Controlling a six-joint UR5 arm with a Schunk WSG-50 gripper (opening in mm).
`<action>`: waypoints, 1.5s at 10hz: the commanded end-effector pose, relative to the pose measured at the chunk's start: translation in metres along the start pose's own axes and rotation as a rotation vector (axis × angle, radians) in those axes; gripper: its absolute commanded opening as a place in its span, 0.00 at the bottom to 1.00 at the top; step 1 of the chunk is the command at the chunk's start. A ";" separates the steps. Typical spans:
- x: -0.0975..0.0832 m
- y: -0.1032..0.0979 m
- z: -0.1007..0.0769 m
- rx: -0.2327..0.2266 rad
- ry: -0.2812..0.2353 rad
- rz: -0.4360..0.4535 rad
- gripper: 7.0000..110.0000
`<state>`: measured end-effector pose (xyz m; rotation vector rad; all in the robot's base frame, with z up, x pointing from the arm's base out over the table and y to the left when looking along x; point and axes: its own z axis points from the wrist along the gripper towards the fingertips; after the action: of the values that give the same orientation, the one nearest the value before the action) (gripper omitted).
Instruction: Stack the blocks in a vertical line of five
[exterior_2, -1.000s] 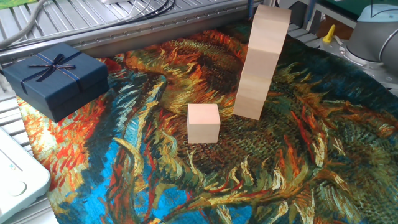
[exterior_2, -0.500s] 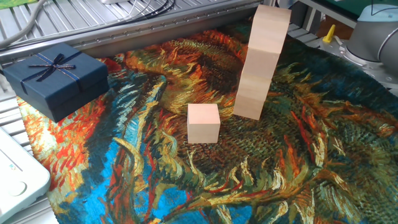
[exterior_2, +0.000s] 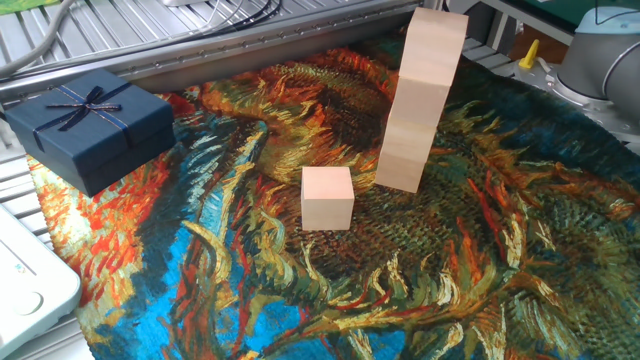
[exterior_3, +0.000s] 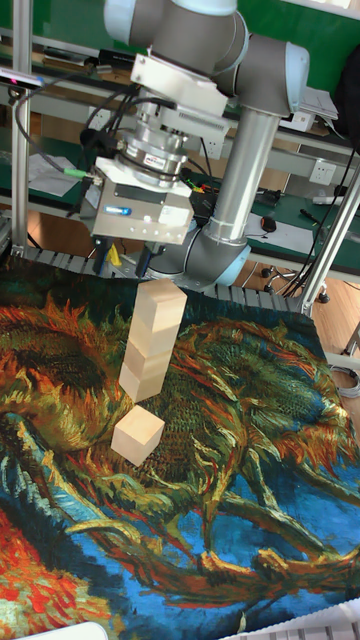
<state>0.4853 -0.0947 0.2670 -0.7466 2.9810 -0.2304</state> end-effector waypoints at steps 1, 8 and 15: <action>0.011 0.019 -0.008 -0.061 0.025 0.054 0.57; 0.023 0.027 -0.009 -0.094 0.070 -0.043 0.57; -0.014 -0.034 0.012 0.092 -0.032 -0.052 0.57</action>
<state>0.4966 -0.1033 0.2590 -0.7927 2.9656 -0.2600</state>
